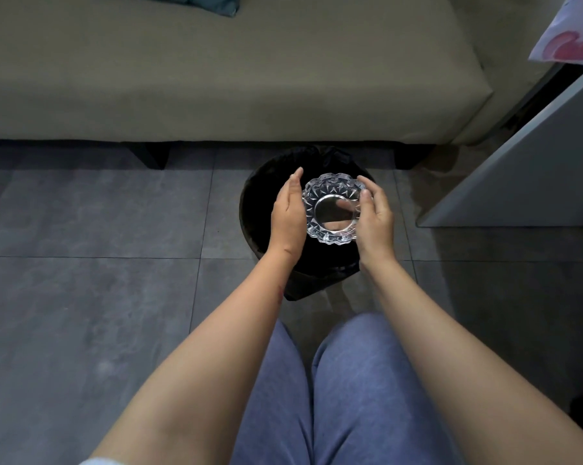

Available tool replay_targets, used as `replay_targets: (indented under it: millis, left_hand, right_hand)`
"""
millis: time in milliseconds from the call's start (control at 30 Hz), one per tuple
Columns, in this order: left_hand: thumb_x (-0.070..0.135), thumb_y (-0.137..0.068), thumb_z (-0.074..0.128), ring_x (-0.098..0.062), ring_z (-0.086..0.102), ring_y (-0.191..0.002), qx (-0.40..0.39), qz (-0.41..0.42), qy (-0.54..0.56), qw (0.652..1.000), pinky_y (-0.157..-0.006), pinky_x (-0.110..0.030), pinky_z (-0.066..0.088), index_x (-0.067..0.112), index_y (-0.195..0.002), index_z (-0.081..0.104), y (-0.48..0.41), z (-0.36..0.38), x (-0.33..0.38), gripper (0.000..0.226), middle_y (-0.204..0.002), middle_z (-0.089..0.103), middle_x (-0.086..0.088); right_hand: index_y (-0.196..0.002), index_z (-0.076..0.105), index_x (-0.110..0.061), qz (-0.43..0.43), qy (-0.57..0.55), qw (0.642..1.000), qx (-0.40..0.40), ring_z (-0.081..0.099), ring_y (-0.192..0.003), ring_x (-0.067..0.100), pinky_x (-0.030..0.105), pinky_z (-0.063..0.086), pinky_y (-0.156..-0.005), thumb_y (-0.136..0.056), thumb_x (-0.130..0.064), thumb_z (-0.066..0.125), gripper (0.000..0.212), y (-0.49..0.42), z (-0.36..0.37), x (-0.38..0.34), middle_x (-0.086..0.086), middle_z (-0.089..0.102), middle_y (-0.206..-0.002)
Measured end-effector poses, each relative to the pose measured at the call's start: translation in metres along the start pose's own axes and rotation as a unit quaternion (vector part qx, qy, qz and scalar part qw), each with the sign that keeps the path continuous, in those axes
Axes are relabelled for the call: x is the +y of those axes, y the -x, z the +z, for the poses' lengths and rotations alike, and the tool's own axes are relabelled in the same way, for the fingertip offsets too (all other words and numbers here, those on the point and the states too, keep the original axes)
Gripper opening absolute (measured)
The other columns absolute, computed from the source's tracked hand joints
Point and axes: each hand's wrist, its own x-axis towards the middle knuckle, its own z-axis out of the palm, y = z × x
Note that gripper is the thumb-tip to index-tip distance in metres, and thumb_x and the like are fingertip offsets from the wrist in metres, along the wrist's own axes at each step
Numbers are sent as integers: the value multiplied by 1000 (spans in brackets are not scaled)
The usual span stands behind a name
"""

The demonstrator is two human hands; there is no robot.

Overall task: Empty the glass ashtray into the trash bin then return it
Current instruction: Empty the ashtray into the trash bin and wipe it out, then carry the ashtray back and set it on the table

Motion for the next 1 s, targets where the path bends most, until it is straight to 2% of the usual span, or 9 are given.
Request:
replay_targets:
  millis: [67, 167, 233, 300, 433, 533, 667, 933, 1000]
  left_hand:
    - [42, -104, 28, -16, 53, -131, 7, -21, 42, 999, -114, -39, 39, 14, -139, 54, 1, 4, 1, 51, -140, 58, -5]
    - [39, -105, 28, -18, 61, -120, 35, -31, 75, 996, -108, -41, 46, 13, -131, 59, 2, 8, -1, 49, -129, 65, -6]
    - [38, -105, 28, -18, 65, -115, 51, -40, 89, 994, -106, -41, 48, 13, -128, 62, 1, 11, -4, 48, -124, 68, -7]
    - [37, -105, 28, -20, 66, -113, 55, -53, 100, 992, -104, -41, 49, 11, -127, 62, 0, 12, -7, 47, -122, 69, -9]
    - [34, -106, 29, -21, 66, -113, 65, -62, 103, 991, -101, -36, 51, 8, -128, 61, 10, 14, 15, 46, -120, 69, -11]
    - [32, -106, 29, -23, 66, -114, 56, -65, 100, 991, -102, -37, 51, 6, -127, 61, 23, 15, 64, 46, -121, 69, -14]
    - [36, -105, 30, -20, 64, -117, 33, -67, 91, 993, -107, -42, 47, 12, -126, 62, 50, 20, 144, 45, -124, 68, -10]
    - [34, -105, 31, -16, 61, -121, -41, -55, 58, 996, -110, -40, 44, 11, -130, 61, 123, 40, 340, 45, -128, 66, -6]
    - [34, -105, 30, -15, 60, -121, -63, -56, 47, 995, -110, -39, 44, 12, -130, 62, 144, 47, 384, 45, -128, 66, -4]
  right_hand:
    - [-132, 54, -8, 9, 9, 1000, -3, 67, -75, -11, 10, 51, -64, -106, -17, 37, 32, 3, 3, 0, -3, 65, -109]
    - [-133, 52, -7, 12, 5, 1000, 1, 61, -77, -22, 2, 43, -68, -107, -19, 34, 34, 8, 7, 3, -14, 60, -99]
    - [-133, 52, -10, 14, 5, 1000, 2, 67, -101, -2, 8, 49, -72, -107, -22, 33, 34, 11, 10, 2, -5, 59, -118]
    - [-134, 53, -11, 21, -18, 1000, 1, 65, -107, 17, 17, 55, -77, -107, -23, 32, 35, 10, 13, 3, 3, 56, -133]
    - [-132, 57, -8, -10, -3, 1000, 11, 55, -125, 16, 29, 48, -102, -106, -19, 35, 36, 17, 7, -17, 1, 59, -130]
    - [-132, 57, -5, -20, 16, 1000, 16, 54, -122, 11, 20, 41, -106, -106, -15, 35, 36, 33, -3, -63, 1, 59, -129]
    - [-130, 57, -2, -8, 11, 999, 29, 57, -106, -1, 3, 40, -90, -106, -11, 34, 35, 57, -21, -149, -2, 59, -121]
    - [-134, 56, -10, -5, 3, 998, 68, 53, -117, 2, -3, 37, -89, -107, -17, 34, 36, 130, -74, -344, -5, 58, -128]
    - [-135, 56, -10, -7, -6, 996, 86, 53, -122, 5, 4, 39, -97, -107, -18, 34, 37, 148, -89, -385, -2, 58, -135]
